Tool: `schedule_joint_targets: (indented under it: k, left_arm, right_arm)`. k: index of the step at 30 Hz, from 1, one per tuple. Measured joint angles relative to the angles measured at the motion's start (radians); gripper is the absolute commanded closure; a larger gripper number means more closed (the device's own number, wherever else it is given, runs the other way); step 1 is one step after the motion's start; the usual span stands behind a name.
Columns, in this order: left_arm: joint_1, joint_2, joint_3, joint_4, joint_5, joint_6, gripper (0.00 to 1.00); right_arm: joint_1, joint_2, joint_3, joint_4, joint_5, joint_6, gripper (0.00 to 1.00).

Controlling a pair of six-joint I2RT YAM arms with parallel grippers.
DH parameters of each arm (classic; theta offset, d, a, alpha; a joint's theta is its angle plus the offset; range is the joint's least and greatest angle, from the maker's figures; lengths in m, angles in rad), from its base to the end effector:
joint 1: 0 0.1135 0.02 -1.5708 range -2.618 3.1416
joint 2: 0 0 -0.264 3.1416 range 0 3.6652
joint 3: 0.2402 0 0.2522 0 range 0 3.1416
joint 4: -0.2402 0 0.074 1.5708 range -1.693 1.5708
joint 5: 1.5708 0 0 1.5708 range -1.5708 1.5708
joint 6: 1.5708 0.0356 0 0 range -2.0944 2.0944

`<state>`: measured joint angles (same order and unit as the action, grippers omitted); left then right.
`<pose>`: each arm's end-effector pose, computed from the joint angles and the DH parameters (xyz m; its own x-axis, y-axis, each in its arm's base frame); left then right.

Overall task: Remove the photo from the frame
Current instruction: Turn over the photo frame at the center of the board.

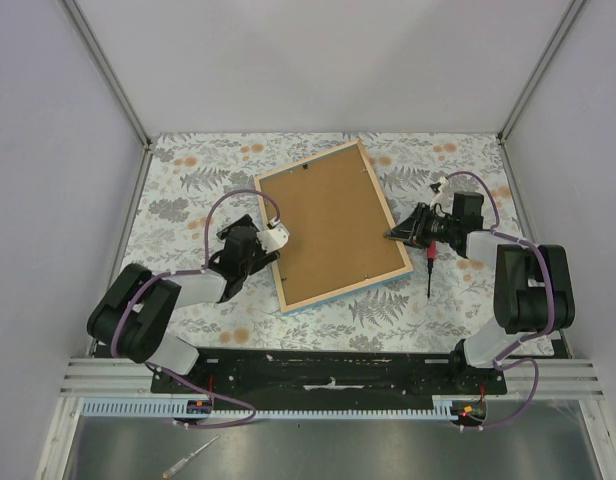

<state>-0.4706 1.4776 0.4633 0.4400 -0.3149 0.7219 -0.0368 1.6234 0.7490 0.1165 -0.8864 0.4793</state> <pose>0.2424 -0.1109 0.1415 -0.2317 0.8228 -0.5190 0.4696 0.5618 0.6811 0.3079 0.0163 0.1614 -0.8581 0.3234 -0.3988 -0.1615 0.5673 0.8075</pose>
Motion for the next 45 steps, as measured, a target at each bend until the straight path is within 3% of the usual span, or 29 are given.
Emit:
schedule_joint_targets:
  k: [3, 13, 17, 28, 45]
  left_arm:
    - [0.0, 0.033, 0.023, 0.019, 0.002, -0.001, 0.0]
    - [0.0, 0.063, 0.05, 0.026, 0.013, -0.004, 0.0]
    - [0.001, 0.063, 0.052, 0.025, 0.021, -0.01, 0.0]
    - [0.003, 0.067, 0.064, 0.012, 0.036, -0.026, 0.0]
    - [0.012, 0.034, 0.059, -0.034, 0.028, -0.029, 0.0]
  right_arm:
    - [0.0, 0.01, -0.001, 0.004, 0.0, 0.0, 0.87]
    - [0.0, 0.033, -0.005, 0.01, 0.006, -0.024, 0.41]
    - [0.0, 0.054, -0.007, 0.01, 0.002, -0.039, 0.32]
    - [0.016, 0.077, -0.007, -0.006, -0.015, -0.074, 0.29]
    - [0.172, 0.055, 0.063, -0.233, 0.193, -0.247, 0.26]
